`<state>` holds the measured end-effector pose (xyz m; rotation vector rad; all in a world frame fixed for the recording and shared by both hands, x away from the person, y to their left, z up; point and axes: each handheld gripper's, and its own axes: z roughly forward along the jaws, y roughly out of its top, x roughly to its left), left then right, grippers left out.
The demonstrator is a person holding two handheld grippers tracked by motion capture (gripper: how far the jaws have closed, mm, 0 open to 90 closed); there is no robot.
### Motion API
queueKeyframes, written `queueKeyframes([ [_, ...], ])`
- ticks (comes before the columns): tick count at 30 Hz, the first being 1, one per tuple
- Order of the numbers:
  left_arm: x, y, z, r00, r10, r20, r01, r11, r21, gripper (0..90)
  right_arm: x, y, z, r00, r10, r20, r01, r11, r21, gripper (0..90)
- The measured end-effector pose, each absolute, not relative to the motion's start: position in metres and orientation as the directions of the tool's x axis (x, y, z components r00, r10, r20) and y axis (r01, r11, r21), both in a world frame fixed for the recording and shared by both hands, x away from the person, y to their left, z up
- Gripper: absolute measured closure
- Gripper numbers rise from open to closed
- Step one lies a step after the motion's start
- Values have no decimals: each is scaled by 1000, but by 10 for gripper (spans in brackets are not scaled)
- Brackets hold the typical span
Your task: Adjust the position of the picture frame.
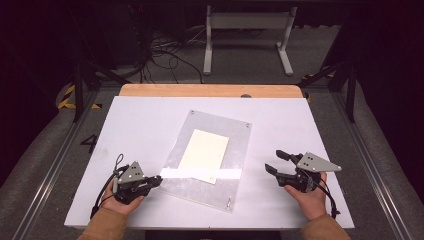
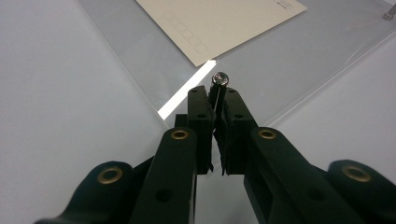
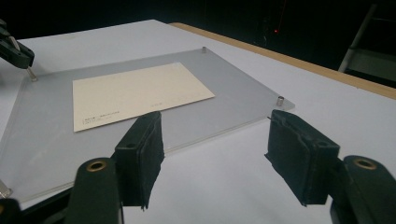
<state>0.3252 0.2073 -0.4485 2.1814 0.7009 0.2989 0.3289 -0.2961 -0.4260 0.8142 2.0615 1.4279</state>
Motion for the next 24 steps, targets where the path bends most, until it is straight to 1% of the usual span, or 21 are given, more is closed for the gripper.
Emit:
queueKeyframes([
  [3,325,207,-448,817,576,-21,385,-518,764,845,329,-297,-426,-687,724,-67,194,270,943,341],
  [6,325,208,-445,818,574,-10,371,-515,773,847,330,-297,-427,-691,720,-63,198,273,941,355],
  [9,327,210,-442,809,587,-19,379,-498,780,848,329,-296,-427,-700,711,-63,201,282,938,379],
  [15,340,223,-431,751,660,-29,409,-429,805,849,326,-296,-427,-699,711,-76,207,304,930,393],
  [16,340,223,-431,751,660,-29,409,-429,805,848,326,-296,-427,-699,711,-76,207,304,930,393],
  [21,358,233,-429,669,741,-55,458,-353,816,847,321,-299,-427,-688,722,-79,218,310,926,398],
  [24,370,234,-432,587,805,-79,505,-288,814,843,318,-301,-428,-686,724,-72,230,310,923,398],
])
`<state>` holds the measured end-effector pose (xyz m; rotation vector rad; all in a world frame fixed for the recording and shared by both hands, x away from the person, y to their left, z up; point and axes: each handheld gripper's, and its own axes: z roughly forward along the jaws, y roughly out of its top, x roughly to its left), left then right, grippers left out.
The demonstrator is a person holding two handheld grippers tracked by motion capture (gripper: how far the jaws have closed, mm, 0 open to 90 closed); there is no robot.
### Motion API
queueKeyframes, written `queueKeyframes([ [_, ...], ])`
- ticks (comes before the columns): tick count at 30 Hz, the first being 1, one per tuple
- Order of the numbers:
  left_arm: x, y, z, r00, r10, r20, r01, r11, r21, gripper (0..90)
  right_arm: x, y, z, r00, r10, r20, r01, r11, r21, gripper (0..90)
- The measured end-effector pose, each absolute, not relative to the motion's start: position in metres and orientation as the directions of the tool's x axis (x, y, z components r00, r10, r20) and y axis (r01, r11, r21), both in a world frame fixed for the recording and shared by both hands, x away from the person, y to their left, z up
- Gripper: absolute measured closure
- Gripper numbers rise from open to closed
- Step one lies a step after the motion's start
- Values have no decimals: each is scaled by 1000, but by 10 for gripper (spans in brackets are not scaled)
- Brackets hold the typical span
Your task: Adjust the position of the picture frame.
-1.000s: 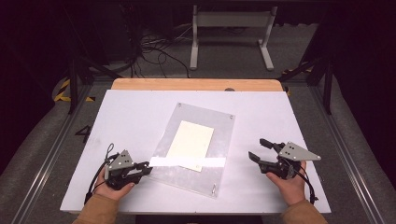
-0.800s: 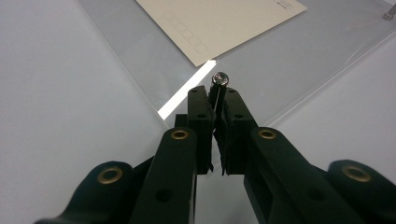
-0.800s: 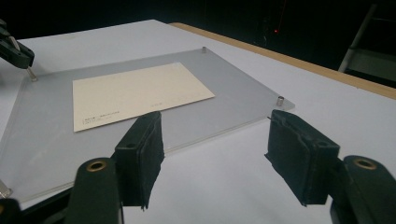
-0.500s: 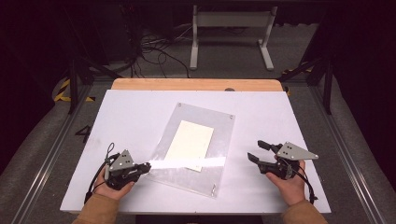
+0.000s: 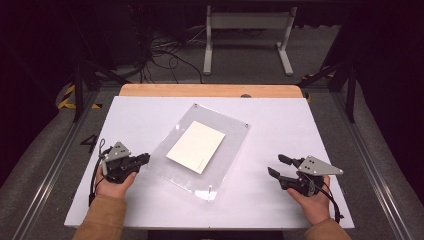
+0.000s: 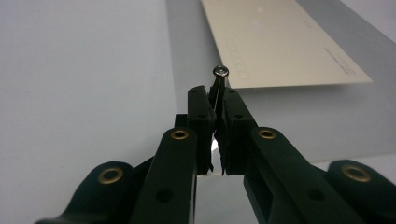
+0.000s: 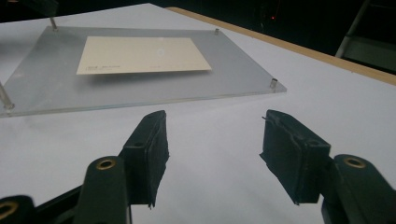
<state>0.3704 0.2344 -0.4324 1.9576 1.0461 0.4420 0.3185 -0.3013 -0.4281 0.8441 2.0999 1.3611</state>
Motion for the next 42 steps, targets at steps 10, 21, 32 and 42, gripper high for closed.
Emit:
queueKeyframes([
  [10,402,236,-442,435,894,-109,553,-170,815,834,308,-307,-429,-670,738,-78,253,326,911,409],
  [21,402,232,-449,421,900,-115,601,-181,779,531,307,-309,-429,-670,739,-72,258,322,911,404],
  [32,345,192,-419,667,742,-63,431,-316,845,340,311,-305,-428,-679,730,-71,251,323,912,393],
  [42,320,132,-425,888,455,-62,300,-474,828,340,312,-303,-428,-691,720,-67,250,324,912,391],
])
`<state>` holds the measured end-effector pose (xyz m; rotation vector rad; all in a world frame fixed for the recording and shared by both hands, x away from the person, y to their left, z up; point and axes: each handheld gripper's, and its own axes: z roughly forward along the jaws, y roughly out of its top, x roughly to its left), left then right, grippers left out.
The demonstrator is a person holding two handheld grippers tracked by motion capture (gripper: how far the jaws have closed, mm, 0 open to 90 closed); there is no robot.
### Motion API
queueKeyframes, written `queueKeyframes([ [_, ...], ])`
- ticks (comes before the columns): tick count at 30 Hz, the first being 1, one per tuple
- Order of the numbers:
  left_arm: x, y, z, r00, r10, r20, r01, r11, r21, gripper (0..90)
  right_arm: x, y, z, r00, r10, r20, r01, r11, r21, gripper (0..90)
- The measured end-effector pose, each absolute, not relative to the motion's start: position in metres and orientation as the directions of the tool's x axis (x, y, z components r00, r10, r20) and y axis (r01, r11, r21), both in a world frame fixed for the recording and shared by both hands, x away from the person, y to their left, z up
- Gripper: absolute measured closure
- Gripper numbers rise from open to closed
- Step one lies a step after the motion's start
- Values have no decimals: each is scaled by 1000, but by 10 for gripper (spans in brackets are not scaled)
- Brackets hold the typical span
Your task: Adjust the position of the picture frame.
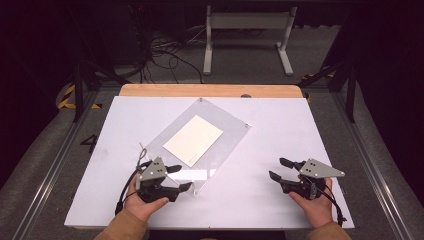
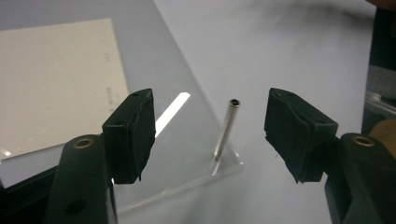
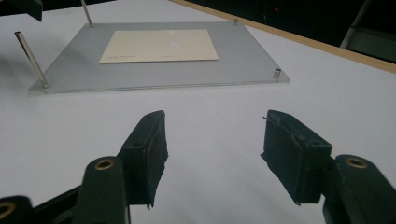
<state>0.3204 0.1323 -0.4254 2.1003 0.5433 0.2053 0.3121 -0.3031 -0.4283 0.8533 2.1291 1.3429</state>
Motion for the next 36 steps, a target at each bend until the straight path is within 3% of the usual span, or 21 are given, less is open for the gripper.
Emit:
queueKeyframes([
  [8,326,99,-445,902,430,-21,304,-600,740,431,311,-301,-429,-707,704,-70,242,333,911,417],
  [13,327,97,-447,902,432,-3,294,-608,738,687,311,-301,-429,-710,701,-66,243,332,911,422],
  [15,327,101,-443,896,445,2,295,-597,746,830,311,-301,-429,-716,695,-63,244,333,911,432],
  [26,330,145,-429,854,513,-90,368,-471,802,844,312,-299,-428,-725,686,-62,239,335,911,444],
  [36,331,191,-425,772,630,-79,428,-424,798,843,314,-296,-428,-728,683,-61,245,343,907,449],
])
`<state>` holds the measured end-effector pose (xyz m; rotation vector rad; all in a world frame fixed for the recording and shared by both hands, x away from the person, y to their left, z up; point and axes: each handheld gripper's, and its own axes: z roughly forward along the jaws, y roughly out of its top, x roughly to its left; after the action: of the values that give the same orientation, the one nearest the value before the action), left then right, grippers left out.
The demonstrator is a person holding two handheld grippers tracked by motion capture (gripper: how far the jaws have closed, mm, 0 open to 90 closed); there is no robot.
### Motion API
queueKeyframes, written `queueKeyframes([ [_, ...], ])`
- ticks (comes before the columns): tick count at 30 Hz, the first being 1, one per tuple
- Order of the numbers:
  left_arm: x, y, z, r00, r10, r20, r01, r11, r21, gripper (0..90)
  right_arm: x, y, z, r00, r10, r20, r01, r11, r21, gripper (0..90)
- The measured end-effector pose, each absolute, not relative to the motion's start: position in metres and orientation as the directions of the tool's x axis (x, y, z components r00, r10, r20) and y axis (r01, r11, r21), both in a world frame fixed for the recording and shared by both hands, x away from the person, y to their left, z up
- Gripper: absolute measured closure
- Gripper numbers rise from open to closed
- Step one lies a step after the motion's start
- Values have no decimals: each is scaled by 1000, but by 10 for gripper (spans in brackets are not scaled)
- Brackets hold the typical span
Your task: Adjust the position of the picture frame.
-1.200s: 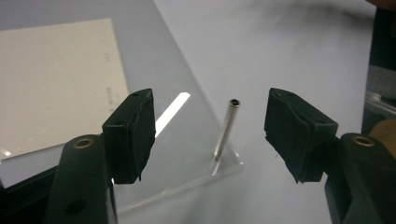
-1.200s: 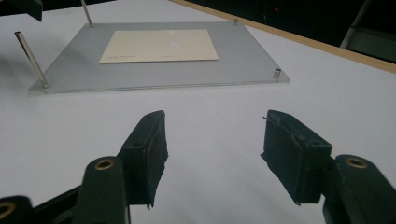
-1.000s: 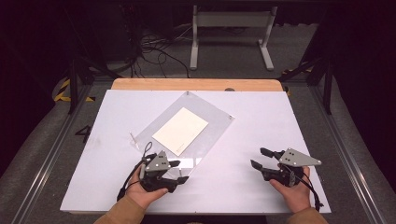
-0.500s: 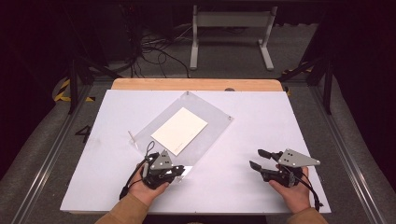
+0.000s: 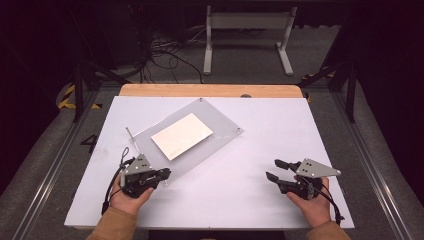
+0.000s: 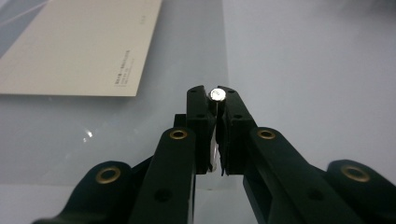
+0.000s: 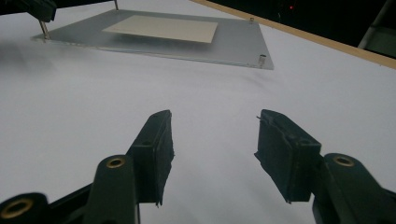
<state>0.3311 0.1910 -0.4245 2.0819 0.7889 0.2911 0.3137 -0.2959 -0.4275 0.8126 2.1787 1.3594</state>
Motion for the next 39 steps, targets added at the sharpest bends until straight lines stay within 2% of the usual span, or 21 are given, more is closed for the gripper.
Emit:
queueKeyframes([
  [4,332,211,-425,713,699,-66,460,-393,796,845,315,-295,-427,-730,681,-56,252,345,904,459],
  [9,336,226,-433,638,767,-71,516,-357,778,844,322,-291,-424,-745,665,-53,278,382,881,587],
  [13,341,235,-442,605,793,-79,556,-349,755,829,330,-283,-421,-756,653,-44,305,412,858,625],
  [16,340,243,-444,619,771,-149,544,-285,789,778,342,-272,-416,-773,633,-36,327,446,833,626],
  [19,336,245,-440,626,768,-135,521,-283,805,685,359,-260,-407,-800,600,-33,331,487,808,653],
  [20,334,245,-440,631,764,-134,518,-286,806,685,359,-260,-407,-800,600,-33,331,487,808,653],
  [21,331,245,-440,640,760,-117,502,-298,812,629,371,-251,-403,-824,566,-33,327,522,788,717],
  [22,329,245,-440,646,755,-110,498,-308,811,601,376,-247,-402,-835,549,-29,328,540,775,726],
  [24,327,246,-441,659,745,-101,485,-319,814,518,388,-235,-399,-851,523,-35,325,579,747,715],
  [26,326,246,-442,660,747,-87,475,-325,818,460,400,-225,-396,-862,505,-31,329,605,725,665],
  [33,315,253,-443,654,754,-68,477,-341,810,427,439,-193,-394,-886,461,-36,344,709,616,650],
  [39,310,259,-443,640,764,-77,488,-327,809,420,469,-174,-400,-888,461,-7,386,752,534,710],
])
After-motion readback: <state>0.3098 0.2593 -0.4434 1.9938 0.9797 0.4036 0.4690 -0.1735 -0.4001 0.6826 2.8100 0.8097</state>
